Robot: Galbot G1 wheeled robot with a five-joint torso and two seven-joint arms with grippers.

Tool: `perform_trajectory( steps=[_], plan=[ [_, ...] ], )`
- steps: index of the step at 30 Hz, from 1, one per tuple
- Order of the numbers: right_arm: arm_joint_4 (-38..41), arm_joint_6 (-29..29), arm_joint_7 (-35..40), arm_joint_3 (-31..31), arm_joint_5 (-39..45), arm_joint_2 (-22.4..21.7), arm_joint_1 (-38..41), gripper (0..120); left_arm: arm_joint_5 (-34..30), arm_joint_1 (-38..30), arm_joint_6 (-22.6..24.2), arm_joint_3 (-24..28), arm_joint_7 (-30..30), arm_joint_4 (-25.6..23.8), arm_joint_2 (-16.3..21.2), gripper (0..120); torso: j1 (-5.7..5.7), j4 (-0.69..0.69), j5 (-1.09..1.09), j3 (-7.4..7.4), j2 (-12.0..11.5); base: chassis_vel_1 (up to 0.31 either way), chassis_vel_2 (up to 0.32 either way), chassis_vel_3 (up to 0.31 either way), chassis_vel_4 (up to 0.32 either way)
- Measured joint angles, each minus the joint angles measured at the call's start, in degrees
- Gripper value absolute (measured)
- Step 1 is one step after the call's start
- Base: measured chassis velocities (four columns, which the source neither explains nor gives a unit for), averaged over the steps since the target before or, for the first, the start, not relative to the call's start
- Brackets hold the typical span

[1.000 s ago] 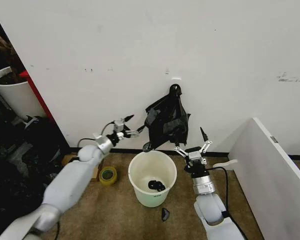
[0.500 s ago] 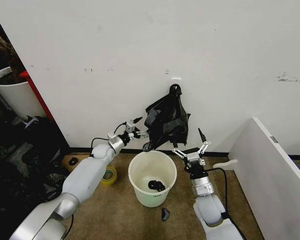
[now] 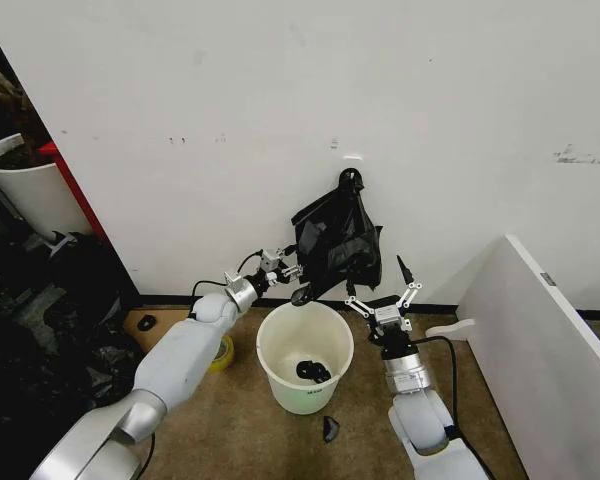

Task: Place the garbage bag over the trash bin.

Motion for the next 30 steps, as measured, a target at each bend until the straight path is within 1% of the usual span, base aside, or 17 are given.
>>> perform_trajectory(
  steps=[1,3,6,7,8,9,10,11,12,14,17,19,20,23,25,27,30],
  plan=[
    [0.0,0.0,0.0,0.0,0.0,0.0,0.0,100,0.0,0.0,0.0,0.0,0.0,0.0,0.0,38,0.0,0.0,0.0,0.0,0.0,0.0,0.0,0.0,0.0],
    [-0.2,0.2,0.0,0.0,0.0,-0.1,0.2,100,-0.3,0.7,0.2,-0.2,0.2,-1.1,0.3,28,0.0,0.0,0.0,0.0,0.0,0.0,0.0,0.0,0.0],
    [-0.4,0.4,0.0,0.0,0.1,-0.2,0.3,100,-0.5,1.6,0.4,-0.6,0.1,-2.7,0.8,18,0.0,0.0,0.0,0.0,0.0,0.0,0.0,0.0,0.0],
    [-0.4,0.4,0.0,0.0,0.1,-0.3,0.3,100,-0.6,2.0,0.5,-0.7,-0.1,-3.3,1.0,16,0.0,0.0,0.0,0.0,0.0,0.0,0.0,0.0,0.0],
    [-0.5,0.5,0.0,0.0,0.1,-0.4,0.4,100,-0.6,2.6,0.6,-0.9,-0.4,-4.3,1.3,9,0.0,0.0,-0.01,0.0,0.0,0.0,0.0,0.0,0.0],
    [-0.5,0.5,0.0,0.0,0.1,-0.4,0.4,100,-0.6,2.6,0.6,-0.9,-0.4,-4.3,1.3,9,0.0,0.0,-0.01,0.0,0.0,0.0,0.0,0.0,0.0],
    [-0.5,0.5,0.0,0.0,0.1,-0.4,0.4,100,-0.7,3.2,0.7,-1.0,-0.9,-5.4,1.6,7,0.0,0.01,0.0,0.0,0.0,0.0,0.0,0.0,0.0],
    [-0.6,0.6,0.0,0.0,0.1,-0.5,0.5,100,-0.8,3.9,0.8,-1.2,-1.6,-6.7,1.9,2,0.0,0.0,0.0,0.0,0.0,0.0,0.0,0.0,0.0],
    [-0.6,0.7,0.0,0.0,0.2,-0.7,0.5,100,-0.8,5.4,1.0,-1.5,-2.9,-9.0,2.4,0,0.0,0.0,0.0,0.0,0.0,0.0,0.0,0.0,0.0],
    [-0.8,1.5,-0.2,-0.3,0.7,-1.2,0.9,100,-0.9,8.3,1.6,-3.0,-4.7,-13.2,3.2,0,0.0,0.0,-0.01,0.0,0.0,0.0,0.0,0.0,0.0],
    [-1.0,4.1,-3.5,-1.1,3.0,-2.8,1.6,100,-1.4,13.6,2.3,-5.0,-7.7,-19.7,3.9,0,0.0,0.02,-0.01,0.0,0.0,0.0,0.0,0.0,0.0],
    [-1.0,4.7,-4.2,-1.3,3.4,-3.1,1.8,100,-1.6,14.3,2.4,-5.2,-8.3,-20.6,3.9,0,0.0,0.02,-0.01,0.0,0.0,0.0,0.0,0.0,0.0],
    [-1.1,5.8,-5.5,-1.8,4.0,-4.1,2.3,100,-2.2,16.3,2.6,-5.6,-9.8,-23.2,3.9,0,0.0,0.0,0.0,0.0,0.0,0.0,0.0,0.0,0.0],
    [-1.3,7.7,-7.1,-3.0,3.4,-6.6,3.8,100,-4.4,20.5,2.7,-6.4,-12.8,-28.5,3.5,0,-0.01,0.0,0.0,-0.01,0.0,0.0,0.0,0.0,0.0],
    [-1.5,9.3,-8.2,-3.5,0.5,-8.3,5.7,100,-4.8,22.7,2.0,-6.5,-14.6,-30.5,2.9,0,-0.01,0.01,-0.01,0.0,0.0,0.0,0.0,0.0,0.0],
    [-1.5,9.4,-8.3,-3.7,-0.6,-8.6,6.2,100,-4.7,23.0,1.8,-6.5,-15.0,-30.9,2.7,0,-0.01,0.0,-0.01,0.0,0.0,0.0,0.0,0.0,0.0],
    [-2.0,8.2,-5.8,-3.9,-7.4,-9.0,8.4,100,-3.8,23.8,1.1,-6.2,-15.8,-31.5,2.2,0,-0.01,0.0,-0.01,0.0,0.0,0.0,0.0,0.0,0.0]
  ],
)
